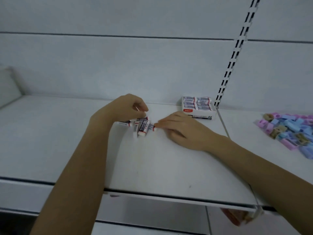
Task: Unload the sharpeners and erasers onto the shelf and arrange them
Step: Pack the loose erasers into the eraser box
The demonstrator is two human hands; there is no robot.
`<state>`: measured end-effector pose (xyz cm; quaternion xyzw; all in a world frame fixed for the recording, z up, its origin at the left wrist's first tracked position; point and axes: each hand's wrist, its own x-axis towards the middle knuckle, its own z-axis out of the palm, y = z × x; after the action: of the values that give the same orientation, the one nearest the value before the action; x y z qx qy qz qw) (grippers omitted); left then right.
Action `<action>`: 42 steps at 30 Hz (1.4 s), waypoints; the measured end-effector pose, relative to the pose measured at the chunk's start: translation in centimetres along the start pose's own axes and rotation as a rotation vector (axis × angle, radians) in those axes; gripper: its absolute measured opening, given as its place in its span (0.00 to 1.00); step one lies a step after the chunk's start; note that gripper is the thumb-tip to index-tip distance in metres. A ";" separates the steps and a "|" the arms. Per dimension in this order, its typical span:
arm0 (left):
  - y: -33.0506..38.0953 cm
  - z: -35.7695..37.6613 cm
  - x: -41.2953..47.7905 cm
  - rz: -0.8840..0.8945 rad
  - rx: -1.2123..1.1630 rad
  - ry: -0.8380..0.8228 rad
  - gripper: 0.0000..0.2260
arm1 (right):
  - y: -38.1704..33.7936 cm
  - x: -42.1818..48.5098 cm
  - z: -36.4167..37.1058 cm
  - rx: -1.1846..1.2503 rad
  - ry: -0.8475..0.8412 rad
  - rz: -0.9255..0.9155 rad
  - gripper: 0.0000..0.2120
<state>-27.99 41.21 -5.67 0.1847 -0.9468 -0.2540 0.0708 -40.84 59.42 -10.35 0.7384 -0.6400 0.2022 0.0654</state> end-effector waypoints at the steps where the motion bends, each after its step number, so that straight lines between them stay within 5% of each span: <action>1: 0.0 0.0 -0.1 -0.018 -0.028 -0.033 0.05 | 0.0 0.0 0.0 0.009 -0.009 0.010 0.19; 7: 0.2 0.5 0.0 -0.090 -0.097 -0.077 0.08 | 0.0 -0.1 -0.3 0.051 0.035 0.037 0.18; 15: 1.1 2.1 0.7 0.091 -0.023 0.203 0.07 | -0.3 -0.4 -0.2 0.048 0.044 -0.001 0.14; 20: 2.0 2.6 0.9 0.177 -0.064 0.304 0.11 | -0.1 -0.5 -0.7 0.031 0.086 0.167 0.08; 25: 2.4 3.1 1.0 0.219 -0.089 0.322 0.13 | 0.4 -1.2 -1.2 0.055 0.093 0.289 0.07; 36: 5.5 3.9 2.7 0.326 -0.077 0.344 0.12 | 4.8 -3.2 -4.7 -0.013 0.438 0.452 0.12; 42: 7.7 3.8 6.3 0.339 0.060 0.245 0.10 | 7.3 -4.6 -5.0 -0.059 0.409 0.545 0.10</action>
<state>-37.06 46.69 -4.77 0.0544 -0.9557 -0.1856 0.2217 -49.46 64.15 -8.75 0.4821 -0.7930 0.3376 0.1573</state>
